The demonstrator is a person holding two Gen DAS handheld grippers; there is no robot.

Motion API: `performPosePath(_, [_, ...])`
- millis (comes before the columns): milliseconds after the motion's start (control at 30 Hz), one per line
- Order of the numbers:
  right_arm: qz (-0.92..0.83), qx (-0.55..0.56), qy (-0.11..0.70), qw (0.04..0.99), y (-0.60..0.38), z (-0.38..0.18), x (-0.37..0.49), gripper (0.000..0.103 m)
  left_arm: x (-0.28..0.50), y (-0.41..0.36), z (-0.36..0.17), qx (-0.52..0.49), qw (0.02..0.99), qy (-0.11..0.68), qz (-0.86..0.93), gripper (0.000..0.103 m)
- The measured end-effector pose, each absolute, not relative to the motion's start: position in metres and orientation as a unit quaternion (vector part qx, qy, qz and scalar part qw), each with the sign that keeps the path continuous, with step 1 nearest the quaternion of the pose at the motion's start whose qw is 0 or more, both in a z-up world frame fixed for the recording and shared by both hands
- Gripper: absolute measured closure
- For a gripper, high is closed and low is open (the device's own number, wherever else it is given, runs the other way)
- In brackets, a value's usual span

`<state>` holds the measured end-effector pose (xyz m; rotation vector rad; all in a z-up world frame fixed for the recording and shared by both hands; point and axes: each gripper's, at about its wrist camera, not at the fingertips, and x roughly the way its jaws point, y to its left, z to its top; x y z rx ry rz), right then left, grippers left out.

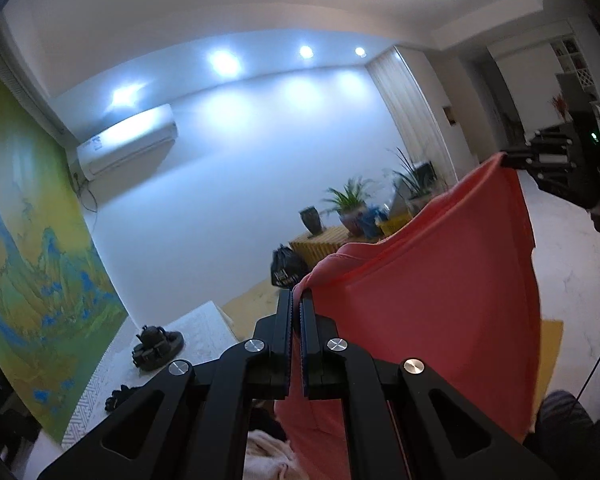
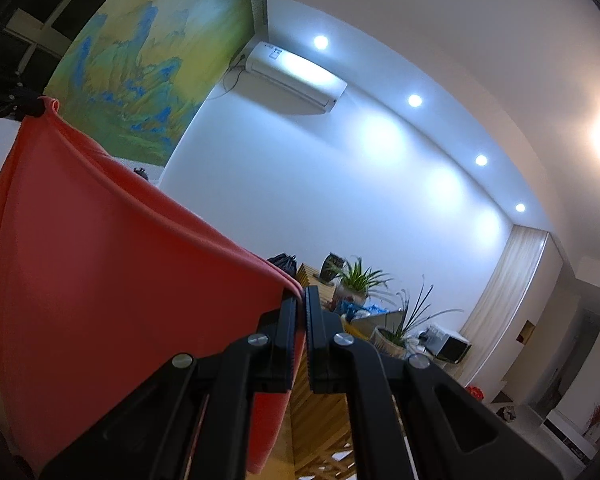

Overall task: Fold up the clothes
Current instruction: 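Lift the pink shirt by its hem with both grippers and shake it out, then lower the pink shirt flat onto the table with both grippers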

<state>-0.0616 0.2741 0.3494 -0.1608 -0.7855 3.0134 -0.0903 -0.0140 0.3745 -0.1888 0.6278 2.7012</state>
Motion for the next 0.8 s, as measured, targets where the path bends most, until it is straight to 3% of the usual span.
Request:
performPosePath(167, [0.962, -0.101, -0.253, 0.006, 0.282, 0.315, -0.103, 0.099, -0.114, -0.011, 0.354, -0.105, 0.187, 0.214, 0.953, 0.100])
performPosePath(333, [0.951, -0.161, -0.265, 0.010, 0.288, 0.263, -0.174, 0.099, -0.200, 0.011, 0.301, -0.163, 0.175, 0.233, 0.942, 0.100])
performPosePath(467, [0.931, -0.230, -0.284, 0.018, 0.292, 0.187, -0.272, 0.099, -0.298, 0.031, 0.225, -0.235, 0.176, 0.243, 0.924, 0.100])
performPosePath(667, [0.882, -0.342, -0.323, 0.028, 0.292, 0.029, -0.424, 0.099, -0.462, 0.049, 0.055, -0.388, 0.191, 0.216, 0.875, 0.096])
performPosePath(800, [0.834, -0.440, -0.332, 0.021, 0.291, -0.076, -0.499, 0.099, -0.520, 0.033, -0.045, -0.473, 0.170, 0.210, 0.838, 0.096])
